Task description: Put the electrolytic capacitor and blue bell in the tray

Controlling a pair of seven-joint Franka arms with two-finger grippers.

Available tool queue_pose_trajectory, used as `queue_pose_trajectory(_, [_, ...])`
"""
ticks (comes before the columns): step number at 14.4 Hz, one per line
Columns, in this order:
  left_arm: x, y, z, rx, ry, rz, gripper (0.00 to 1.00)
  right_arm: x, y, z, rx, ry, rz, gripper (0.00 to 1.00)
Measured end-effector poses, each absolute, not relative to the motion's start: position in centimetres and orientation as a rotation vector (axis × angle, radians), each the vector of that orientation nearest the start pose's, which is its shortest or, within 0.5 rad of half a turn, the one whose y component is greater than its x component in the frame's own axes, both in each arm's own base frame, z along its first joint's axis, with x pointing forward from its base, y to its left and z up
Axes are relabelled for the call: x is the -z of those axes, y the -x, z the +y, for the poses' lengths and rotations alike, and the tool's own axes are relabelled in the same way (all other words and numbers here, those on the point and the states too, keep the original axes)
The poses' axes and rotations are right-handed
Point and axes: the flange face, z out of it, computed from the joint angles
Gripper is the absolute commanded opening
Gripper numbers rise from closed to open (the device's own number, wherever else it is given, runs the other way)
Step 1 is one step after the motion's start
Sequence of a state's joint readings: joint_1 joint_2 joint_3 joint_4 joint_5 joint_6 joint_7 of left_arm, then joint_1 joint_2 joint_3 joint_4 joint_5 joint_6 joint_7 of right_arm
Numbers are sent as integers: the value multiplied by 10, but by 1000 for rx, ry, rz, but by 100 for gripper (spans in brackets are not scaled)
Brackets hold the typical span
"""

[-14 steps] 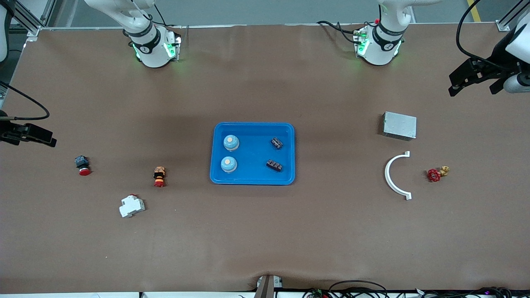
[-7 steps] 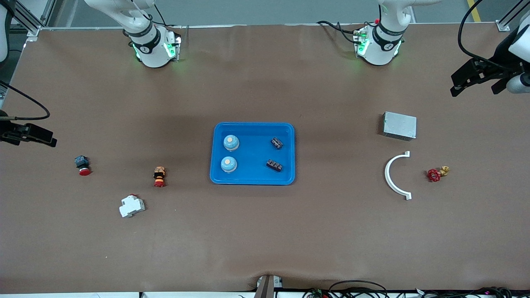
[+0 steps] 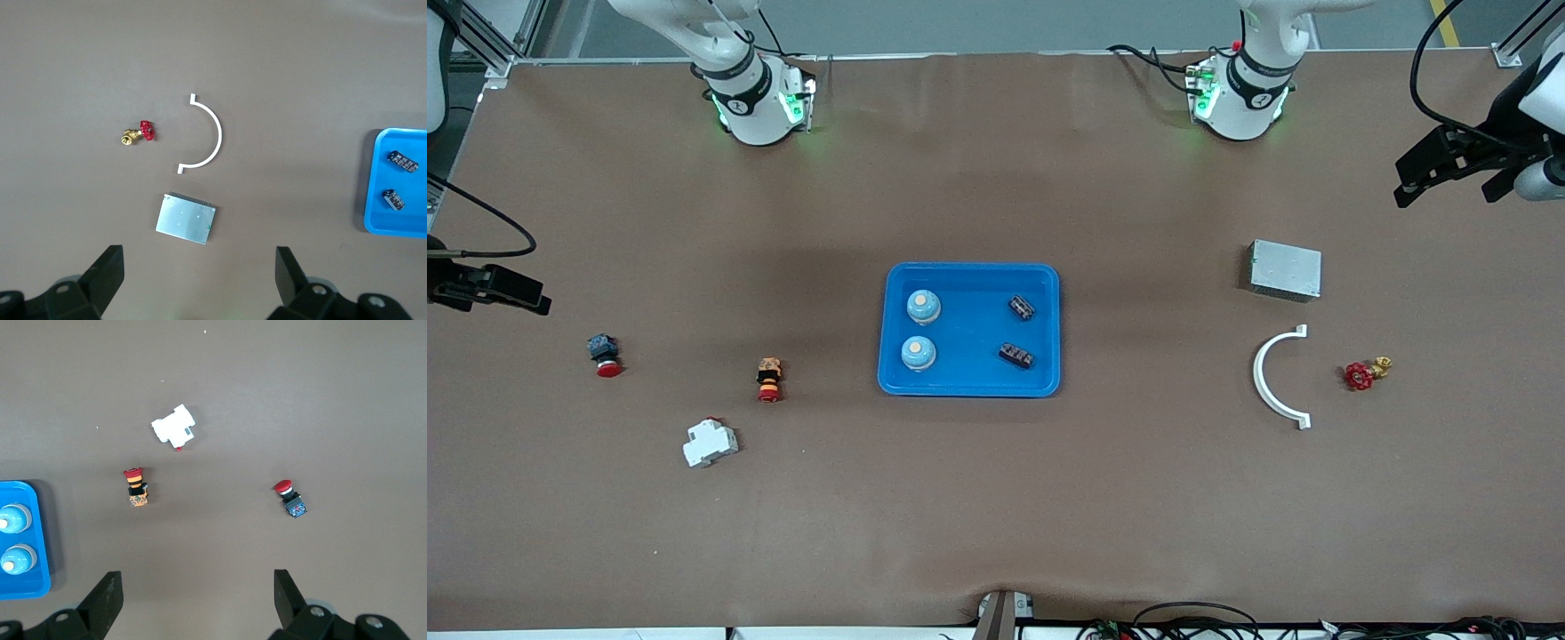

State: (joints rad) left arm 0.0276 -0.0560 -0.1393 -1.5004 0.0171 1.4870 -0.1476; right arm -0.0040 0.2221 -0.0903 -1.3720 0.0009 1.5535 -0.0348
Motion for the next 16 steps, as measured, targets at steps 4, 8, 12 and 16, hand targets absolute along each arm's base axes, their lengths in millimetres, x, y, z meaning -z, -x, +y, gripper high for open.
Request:
queue_pose_trajectory(4, [-680,-525,-59,70,3121,-59,100,-583,-614,-51,-113,3141,92,100])
queue_pose_trajectory(8, [-680,-525,-59,70,3121,-59,100,-584,-595,-45,-203,3077,89,100])
queue_pose_trajectory(12, [-680,-525,-59,70,3121,-59,100,-592,-585,-46,-195,3072,94,100])
queue_pose_trajectory(16, [-680,-526,-49,70,3120,-86,100,-589,-585,-49,-201,3071,103,100])
